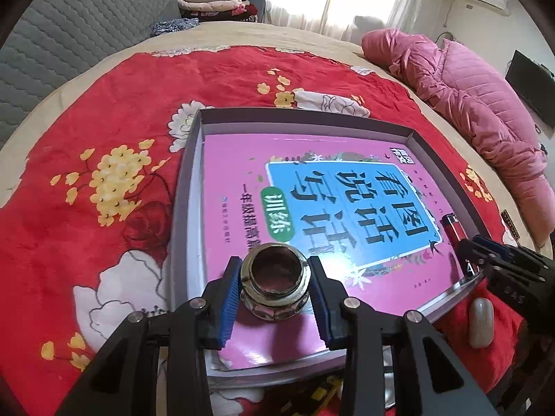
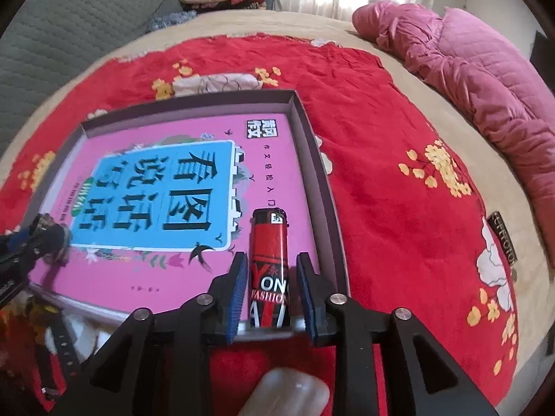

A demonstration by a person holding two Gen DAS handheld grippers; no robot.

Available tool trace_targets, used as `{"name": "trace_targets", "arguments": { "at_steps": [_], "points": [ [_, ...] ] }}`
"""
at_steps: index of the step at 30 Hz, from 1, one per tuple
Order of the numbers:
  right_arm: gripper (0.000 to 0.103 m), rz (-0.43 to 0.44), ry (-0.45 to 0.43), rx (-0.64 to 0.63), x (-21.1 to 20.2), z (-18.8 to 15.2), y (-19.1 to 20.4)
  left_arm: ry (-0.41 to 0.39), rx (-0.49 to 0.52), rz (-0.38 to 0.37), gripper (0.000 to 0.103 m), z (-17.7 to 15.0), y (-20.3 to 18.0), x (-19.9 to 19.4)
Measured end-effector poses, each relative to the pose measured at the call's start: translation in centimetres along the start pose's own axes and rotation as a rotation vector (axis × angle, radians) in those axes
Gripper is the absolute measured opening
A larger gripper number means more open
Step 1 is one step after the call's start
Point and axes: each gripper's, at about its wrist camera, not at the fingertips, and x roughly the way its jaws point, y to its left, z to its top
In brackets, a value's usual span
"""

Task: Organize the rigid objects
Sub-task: 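Carry the lighter into the box with the right tool while the left tool sets the jar inside, then open and withdraw both tools from the box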

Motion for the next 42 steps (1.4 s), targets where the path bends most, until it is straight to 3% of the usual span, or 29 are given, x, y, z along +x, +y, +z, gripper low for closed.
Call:
{"name": "trace_targets", "arguments": {
  "at_steps": [2, 8, 15, 21, 28, 31, 42],
  "points": [
    [0.039, 0.016, -0.022, 0.008, -0.8, -0.2, -0.1, 0.001, -0.002, -0.012, 0.038, 0.0, 0.3, -0.1],
    [0.040, 0.048, -0.068, 0.014, -2.8, -0.7, 0.2, -0.005, 0.044, 0.007, 0.038, -0.5, -0.2, -0.3],
    [0.042, 0.096, -0.077, 0.066, -4.0, -1.6, -0.4, -0.019, 0.028, -0.058, 0.038, -0.7, 0.2, -0.8],
    [0.044, 0.075, -0.082, 0.088, -4.5, -2.5, -1.1, -0.023, 0.031, -0.073, 0.038, -1.1, 0.1, -1.1],
    [0.048, 0.079, -0.090, 0.090, -4.8, -2.8, -1.3, -0.034, 0.036, -0.052, 0.038, -1.5, -0.1, -1.7],
    [0.048, 0.082, -0.097, 0.090, -5.0, -2.8, -1.4, -0.052, 0.024, -0.037, 0.047, -1.5, 0.3, -2.2],
    [0.049, 0.089, -0.106, 0.084, -5.6, -3.3, -1.6, -0.084, 0.014, -0.026, 0.047, -1.6, 0.7, -3.7]
  ]
}}
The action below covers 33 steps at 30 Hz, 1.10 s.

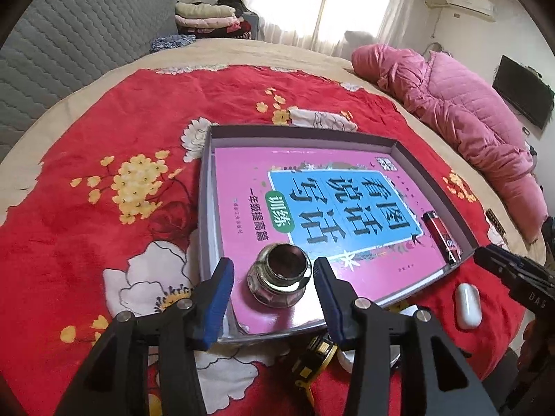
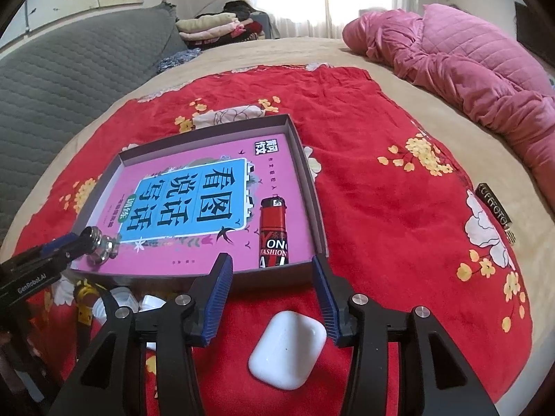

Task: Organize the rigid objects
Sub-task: 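Open and withdraw both tools from the box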

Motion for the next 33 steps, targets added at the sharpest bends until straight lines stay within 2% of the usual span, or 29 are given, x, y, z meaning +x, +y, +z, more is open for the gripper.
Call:
{"name": "trace_targets", "arguments": {
  "at_steps": [16, 33],
  "points": [
    [0.056, 0.003, -0.045, 0.006, -1.7, 0.2, -0.3, -0.055, -0.010, 0.021, 0.048, 0.1, -0.5, -3.3],
    [0.060, 0.016, -0.108, 0.031, -4.3, 0.2, -1.5, -0.063, -0.005, 0.065, 0.051, -0.7, -0.7, -5.7]
  ]
}}
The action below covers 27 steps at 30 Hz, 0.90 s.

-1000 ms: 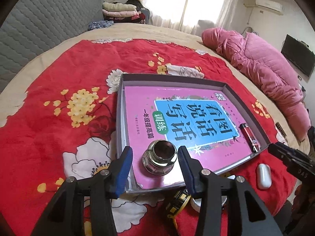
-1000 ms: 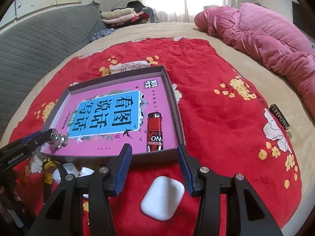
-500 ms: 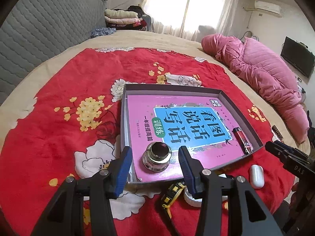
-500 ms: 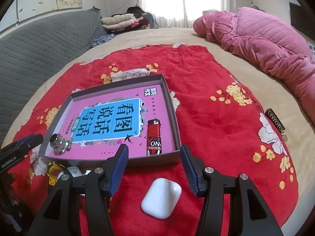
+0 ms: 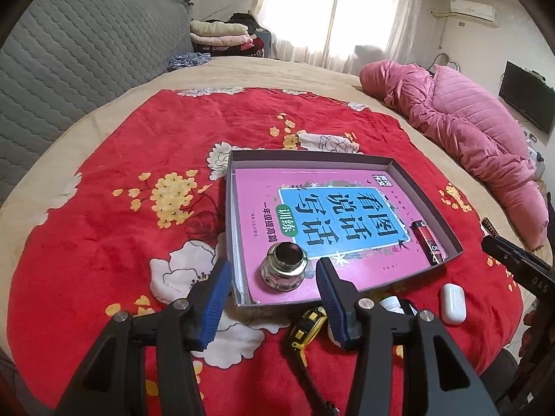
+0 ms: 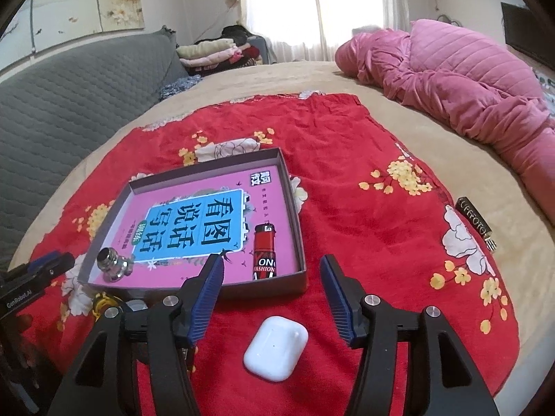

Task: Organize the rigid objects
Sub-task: 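Open and withdraw both tools from the box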

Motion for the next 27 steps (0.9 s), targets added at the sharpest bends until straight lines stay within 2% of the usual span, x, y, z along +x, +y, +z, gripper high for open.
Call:
{"name": "trace_targets", "arguments": {
  "at_steps": [16, 27],
  "points": [
    [0.061, 0.000, -0.022, -0.014, -1.9, -0.8, -0.1, 0.014, 0.013, -0.003, 0.051, -1.0, -0.4, -1.5],
    [0.062, 0.006, 0.000, -0.023, -2.3, -1.8, 0.0, 0.061, 0.031, -0.029, 0.051, -2.3, -1.1, -1.6]
  ]
}}
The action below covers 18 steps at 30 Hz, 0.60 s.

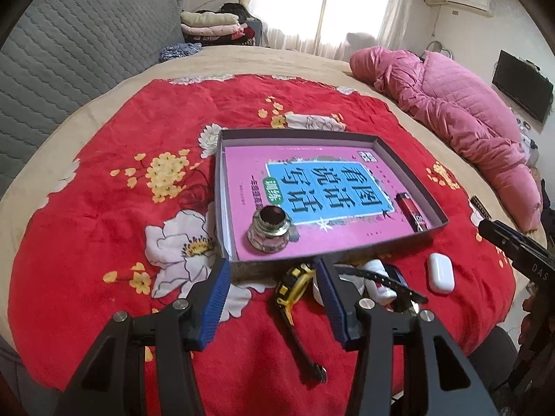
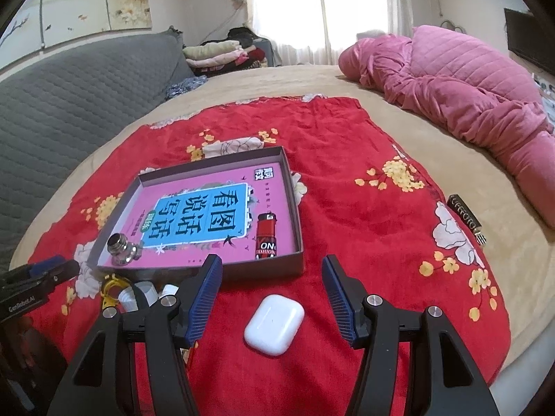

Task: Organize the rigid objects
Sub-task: 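Open and withdraw both tools from the box, then grasp the black gold-tipped case with the right tool while the left tool grasps the yellow watch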

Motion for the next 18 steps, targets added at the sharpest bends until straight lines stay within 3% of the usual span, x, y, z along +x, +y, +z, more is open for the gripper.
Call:
{"name": "trace_targets", "arguments": {
  "at_steps": [10, 18],
  "points": [
    [0.062, 0.018, 0.057, -0.024, 0.2, -1.8, 0.7, 0.043, 0.020, -0.001, 0.051, -1.0, -0.6, 0.6],
    [0.062, 0.068, 0.107, -0.108, 0.6, -3.0, 3.6, 0.065, 0.028, -0.002, 0.051, -1.4, -0.9, 0.9]
  ]
}}
